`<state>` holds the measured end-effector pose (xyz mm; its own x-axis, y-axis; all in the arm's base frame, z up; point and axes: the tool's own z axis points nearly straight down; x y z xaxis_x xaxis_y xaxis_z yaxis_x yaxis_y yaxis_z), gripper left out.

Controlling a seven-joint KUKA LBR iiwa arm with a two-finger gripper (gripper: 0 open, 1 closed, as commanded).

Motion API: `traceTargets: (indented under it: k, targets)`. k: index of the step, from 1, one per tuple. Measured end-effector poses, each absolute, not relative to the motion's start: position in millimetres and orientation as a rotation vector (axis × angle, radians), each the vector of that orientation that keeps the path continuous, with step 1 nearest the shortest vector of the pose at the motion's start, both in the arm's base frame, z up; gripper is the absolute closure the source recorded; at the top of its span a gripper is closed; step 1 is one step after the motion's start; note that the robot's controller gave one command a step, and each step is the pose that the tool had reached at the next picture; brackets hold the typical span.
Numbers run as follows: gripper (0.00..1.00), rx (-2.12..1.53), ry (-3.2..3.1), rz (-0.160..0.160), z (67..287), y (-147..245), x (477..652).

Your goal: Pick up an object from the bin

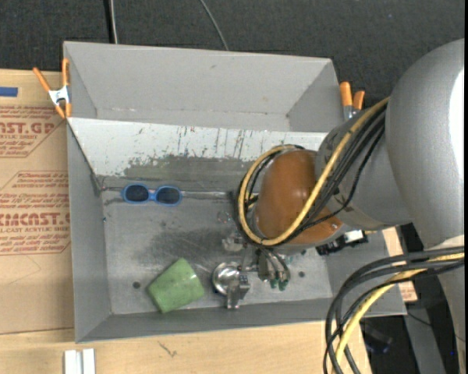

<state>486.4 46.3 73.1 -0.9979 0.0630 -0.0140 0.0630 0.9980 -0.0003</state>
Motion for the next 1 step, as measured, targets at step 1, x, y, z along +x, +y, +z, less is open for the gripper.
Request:
traceTargets:
  k: [1]
  targets:
    - [0.00,-0.146,3.136,0.000,100.1,30.1,485.5]
